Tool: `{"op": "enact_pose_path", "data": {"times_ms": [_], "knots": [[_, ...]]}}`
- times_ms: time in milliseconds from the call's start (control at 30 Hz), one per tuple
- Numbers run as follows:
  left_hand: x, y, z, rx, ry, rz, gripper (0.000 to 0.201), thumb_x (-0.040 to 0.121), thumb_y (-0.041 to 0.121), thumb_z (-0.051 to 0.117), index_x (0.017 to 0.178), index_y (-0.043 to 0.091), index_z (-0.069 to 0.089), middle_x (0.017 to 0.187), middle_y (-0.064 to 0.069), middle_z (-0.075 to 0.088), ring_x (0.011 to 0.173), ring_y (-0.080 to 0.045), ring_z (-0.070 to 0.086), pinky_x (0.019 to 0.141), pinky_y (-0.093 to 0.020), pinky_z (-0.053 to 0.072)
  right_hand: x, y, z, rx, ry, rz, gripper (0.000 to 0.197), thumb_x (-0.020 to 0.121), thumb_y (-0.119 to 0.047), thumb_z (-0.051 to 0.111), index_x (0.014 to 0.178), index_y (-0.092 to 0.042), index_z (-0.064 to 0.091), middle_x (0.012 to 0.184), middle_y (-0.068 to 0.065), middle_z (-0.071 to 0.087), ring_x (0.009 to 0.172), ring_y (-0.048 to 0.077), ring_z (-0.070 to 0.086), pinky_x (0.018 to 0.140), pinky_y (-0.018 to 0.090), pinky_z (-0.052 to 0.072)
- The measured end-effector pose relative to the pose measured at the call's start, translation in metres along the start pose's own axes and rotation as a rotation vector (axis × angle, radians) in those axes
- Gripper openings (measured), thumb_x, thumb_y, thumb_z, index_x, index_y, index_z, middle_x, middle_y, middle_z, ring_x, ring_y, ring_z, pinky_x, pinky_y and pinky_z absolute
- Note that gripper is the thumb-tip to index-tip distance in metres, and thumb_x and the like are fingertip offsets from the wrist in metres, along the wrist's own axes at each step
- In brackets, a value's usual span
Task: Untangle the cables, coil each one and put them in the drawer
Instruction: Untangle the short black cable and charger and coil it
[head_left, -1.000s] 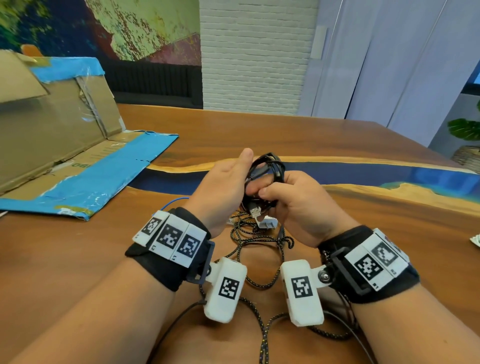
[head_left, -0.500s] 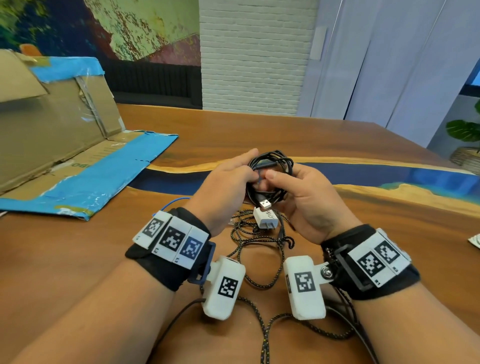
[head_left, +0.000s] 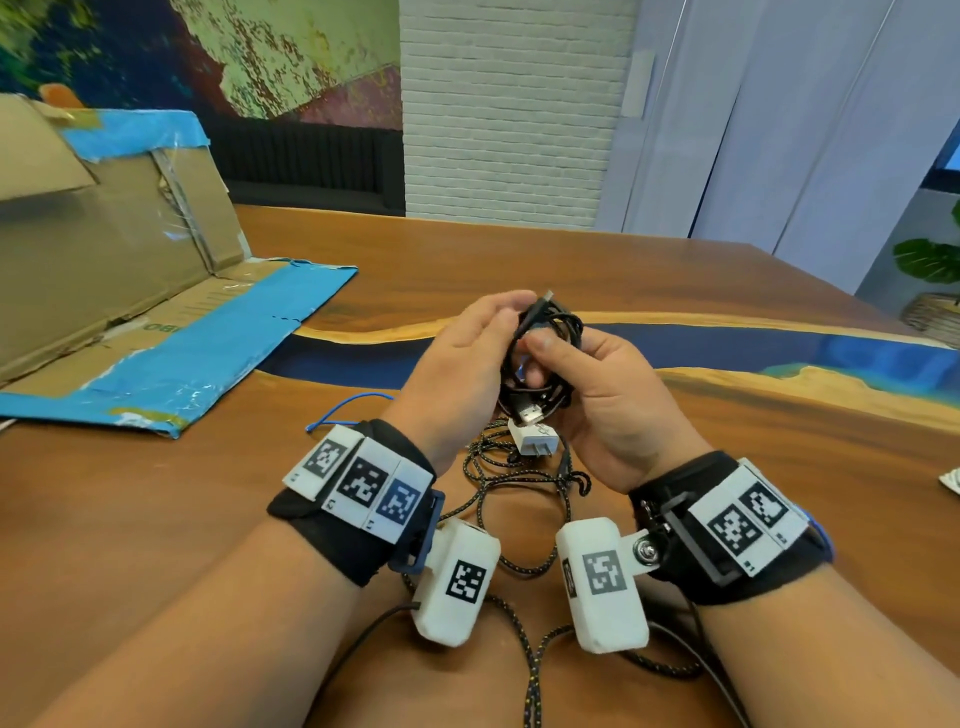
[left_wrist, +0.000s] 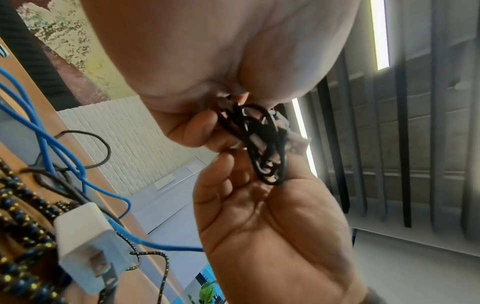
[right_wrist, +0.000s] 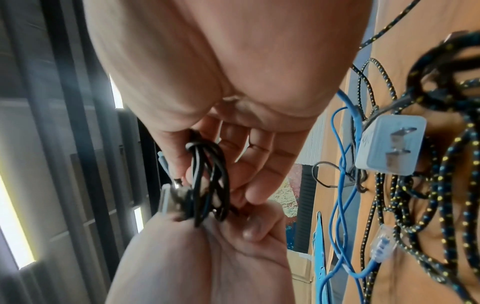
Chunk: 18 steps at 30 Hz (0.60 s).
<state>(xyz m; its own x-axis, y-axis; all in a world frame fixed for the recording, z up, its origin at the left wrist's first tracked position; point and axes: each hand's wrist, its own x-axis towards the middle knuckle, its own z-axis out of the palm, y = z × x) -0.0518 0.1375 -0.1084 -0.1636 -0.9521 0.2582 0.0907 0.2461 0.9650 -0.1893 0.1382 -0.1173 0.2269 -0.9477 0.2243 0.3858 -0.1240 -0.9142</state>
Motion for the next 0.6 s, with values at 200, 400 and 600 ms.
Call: {"op": "enact_pose_path", "data": {"times_ms": [200, 400, 600], "knots": [[-0.004, 0.003, 0.002, 0.041, -0.144, 0.086, 0.022, 0.105, 0.031, 0.049, 0.108, 0.038, 0.07, 0.076, 0.001, 0.059, 0.069, -0.006, 0.056, 0.064, -0.02, 0.05, 0.0, -0.002, -0.003, 0.053, 0.024, 0.002, 0.018, 0.088, -0.019, 0.065, 0.086, -0.001, 0.066, 0.059, 0.005, 0.057, 0.056, 0.015, 0.059, 0.056, 0.028, 0.056], [0.002, 0.001, 0.0, -0.043, 0.033, 0.094, 0.035, 0.11, 0.024, 0.039, 0.138, 0.017, 0.059, 0.088, -0.003, 0.071, 0.083, -0.013, 0.068, 0.08, -0.027, 0.057, 0.001, -0.006, -0.006, 0.036, 0.036, -0.038, 0.021, 0.083, -0.019, 0.067, 0.096, -0.003, 0.067, 0.064, 0.005, 0.059, 0.057, 0.013, 0.062, 0.059, 0.03, 0.057], [0.01, -0.001, -0.005, -0.278, 0.204, 0.015, 0.033, 0.11, 0.018, 0.038, 0.142, 0.016, 0.047, 0.066, 0.002, 0.066, 0.061, -0.012, 0.062, 0.062, -0.028, 0.055, 0.005, -0.003, -0.008, -0.009, 0.064, -0.162, 0.021, 0.093, -0.003, 0.06, 0.113, -0.008, 0.067, 0.069, 0.006, 0.063, 0.067, 0.014, 0.065, 0.069, 0.033, 0.061]]}}
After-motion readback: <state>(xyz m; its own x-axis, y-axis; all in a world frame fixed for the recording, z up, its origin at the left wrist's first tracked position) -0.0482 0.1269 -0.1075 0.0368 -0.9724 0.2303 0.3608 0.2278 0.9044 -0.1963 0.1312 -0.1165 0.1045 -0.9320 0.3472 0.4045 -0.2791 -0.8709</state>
